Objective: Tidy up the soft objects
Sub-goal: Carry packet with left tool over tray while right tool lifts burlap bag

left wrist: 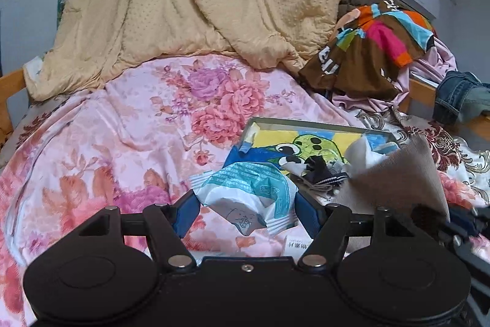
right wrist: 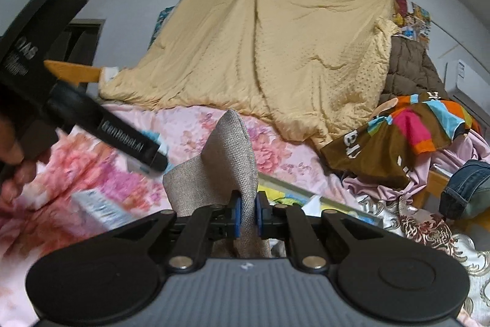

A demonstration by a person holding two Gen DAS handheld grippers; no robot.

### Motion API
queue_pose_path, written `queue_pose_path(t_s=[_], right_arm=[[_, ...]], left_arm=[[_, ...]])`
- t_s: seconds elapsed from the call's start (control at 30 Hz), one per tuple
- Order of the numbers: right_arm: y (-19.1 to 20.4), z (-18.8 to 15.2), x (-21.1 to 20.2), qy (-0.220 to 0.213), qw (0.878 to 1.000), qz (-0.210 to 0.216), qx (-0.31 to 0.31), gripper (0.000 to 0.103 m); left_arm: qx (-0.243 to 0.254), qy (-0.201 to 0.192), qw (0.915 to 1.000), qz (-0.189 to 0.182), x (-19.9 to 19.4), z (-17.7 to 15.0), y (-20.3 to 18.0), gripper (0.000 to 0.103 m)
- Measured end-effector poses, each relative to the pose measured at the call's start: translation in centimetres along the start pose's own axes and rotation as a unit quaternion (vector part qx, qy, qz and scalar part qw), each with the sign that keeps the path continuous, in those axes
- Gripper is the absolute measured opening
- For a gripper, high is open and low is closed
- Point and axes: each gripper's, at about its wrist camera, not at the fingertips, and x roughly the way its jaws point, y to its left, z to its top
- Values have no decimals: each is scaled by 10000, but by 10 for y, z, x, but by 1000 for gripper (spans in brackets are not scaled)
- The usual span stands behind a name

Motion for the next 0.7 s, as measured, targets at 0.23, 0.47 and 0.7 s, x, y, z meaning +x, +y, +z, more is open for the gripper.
queue_pose_path(t_s=[0.23,0.47,0.7], right_arm=[[-42,8,46,-150,9963,-155,830,11],[-87,3,92,-236,9813,-98,1907,11],[-105,-14,131,32,9692,-57,2461,11]], left_arm=[[162,-31,9999,32,40,20,-17,70],[327,61,9994,75,100,31,-37,70],[273,260,9992,149,155,33,-45,71]])
